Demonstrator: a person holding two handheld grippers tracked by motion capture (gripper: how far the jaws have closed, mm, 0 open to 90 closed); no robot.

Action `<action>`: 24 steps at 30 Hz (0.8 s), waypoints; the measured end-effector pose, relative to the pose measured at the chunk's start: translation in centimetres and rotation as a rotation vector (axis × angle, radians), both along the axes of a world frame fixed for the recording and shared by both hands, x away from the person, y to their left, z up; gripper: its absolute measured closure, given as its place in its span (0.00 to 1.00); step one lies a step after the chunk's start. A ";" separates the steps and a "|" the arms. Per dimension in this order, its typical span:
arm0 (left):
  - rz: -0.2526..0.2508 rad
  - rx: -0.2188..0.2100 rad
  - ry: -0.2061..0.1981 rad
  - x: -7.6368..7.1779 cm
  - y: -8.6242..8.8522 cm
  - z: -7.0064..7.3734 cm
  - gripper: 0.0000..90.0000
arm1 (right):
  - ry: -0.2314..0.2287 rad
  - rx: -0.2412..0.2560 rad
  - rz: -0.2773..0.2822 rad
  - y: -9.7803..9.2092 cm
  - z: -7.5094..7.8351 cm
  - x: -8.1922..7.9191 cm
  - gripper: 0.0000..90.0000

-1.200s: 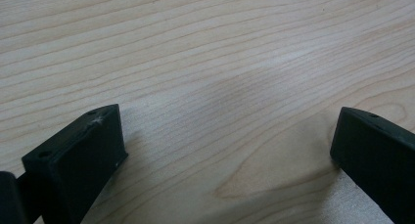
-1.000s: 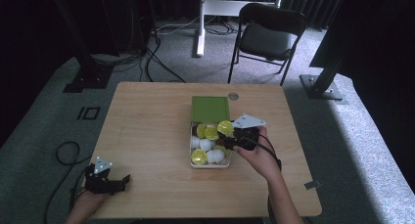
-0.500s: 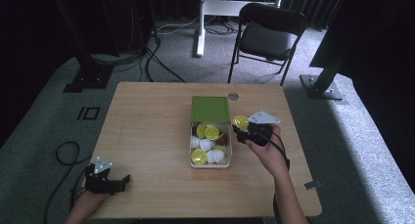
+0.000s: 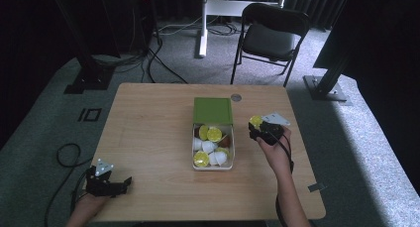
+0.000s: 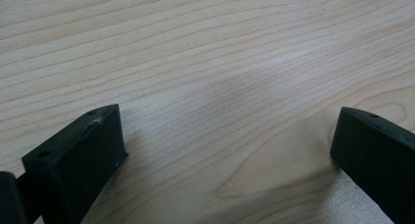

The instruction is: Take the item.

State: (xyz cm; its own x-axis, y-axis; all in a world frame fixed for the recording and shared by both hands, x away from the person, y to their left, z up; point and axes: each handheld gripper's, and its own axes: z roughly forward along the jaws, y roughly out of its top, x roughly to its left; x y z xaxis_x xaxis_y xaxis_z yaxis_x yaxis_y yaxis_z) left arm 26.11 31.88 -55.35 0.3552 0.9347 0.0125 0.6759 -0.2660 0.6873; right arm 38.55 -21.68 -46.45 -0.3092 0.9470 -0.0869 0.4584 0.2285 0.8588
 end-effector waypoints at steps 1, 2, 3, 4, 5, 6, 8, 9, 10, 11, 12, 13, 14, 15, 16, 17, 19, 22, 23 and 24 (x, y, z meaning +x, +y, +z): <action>0.000 0.000 0.000 0.0 0.0 0.0 0.01 | 0.002 -0.007 -0.017 -0.3 -0.4 0.3 0.42; 0.000 0.000 0.000 0.0 0.0 0.0 0.01 | 0.002 -0.004 -0.027 -0.5 -0.7 0.5 0.42; 0.000 0.000 0.000 0.0 0.0 0.0 0.01 | 0.003 0.000 -0.039 -0.7 -1.0 0.7 0.42; 0.000 0.000 0.000 0.0 0.0 0.0 0.01 | 0.003 0.000 -0.048 -1.0 -1.4 1.0 0.42; 0.000 0.000 0.000 0.0 0.0 0.0 0.01 | 0.004 0.000 -0.057 -1.2 -1.7 1.2 0.42; 0.000 0.000 0.000 0.0 0.0 0.0 0.01 | 0.004 0.000 -0.066 -1.4 -2.1 1.4 0.42; 0.000 0.000 0.000 0.0 0.0 0.0 0.01 | 0.016 0.012 -0.083 -1.7 -2.8 1.8 0.42; 0.000 0.000 0.000 0.0 0.0 0.0 0.01 | 0.022 0.017 -0.093 -1.9 -3.2 2.0 0.42; 0.000 0.000 0.000 0.0 0.0 0.0 0.01 | 0.026 0.022 -0.100 -2.0 -3.6 2.2 0.42; 0.000 0.000 0.000 0.0 0.0 0.0 0.01 | 0.036 0.024 -0.107 -2.1 -3.9 2.4 0.42; 0.000 0.000 0.000 0.0 0.0 0.0 0.01 | 0.041 0.030 -0.112 -2.1 -4.2 2.6 0.42; 0.000 0.000 0.000 0.0 0.0 0.0 0.01 | 0.047 0.033 -0.115 -2.1 -4.5 2.8 0.42; 0.000 0.000 0.000 0.0 0.0 0.0 0.01 | 0.053 0.031 -0.120 -2.1 -4.8 2.9 0.42; 0.000 0.000 0.000 0.0 0.0 0.0 0.01 | 0.059 0.032 -0.118 -2.1 -5.0 3.1 0.42; 0.000 0.000 0.000 0.0 0.0 0.0 0.01 | 0.065 0.033 -0.119 -2.1 -5.2 3.3 0.42; 0.000 0.000 0.000 0.0 0.0 0.0 0.01 | 0.066 0.028 -0.121 -2.0 -5.3 3.4 0.42; 0.000 0.000 0.000 0.0 0.0 0.0 0.01 | 0.074 0.033 -0.116 -1.8 -5.6 3.7 0.42; 0.000 0.000 0.000 0.0 0.0 0.0 0.01 | 0.085 0.031 -0.113 -1.7 -5.8 4.1 0.42; 0.000 0.000 0.000 0.0 0.0 0.0 0.01 | 0.090 0.042 -0.114 -1.6 -5.9 4.2 0.42; 0.000 0.000 0.000 0.0 0.0 0.0 0.01 | 0.089 0.037 -0.113 -1.5 -5.9 4.3 0.42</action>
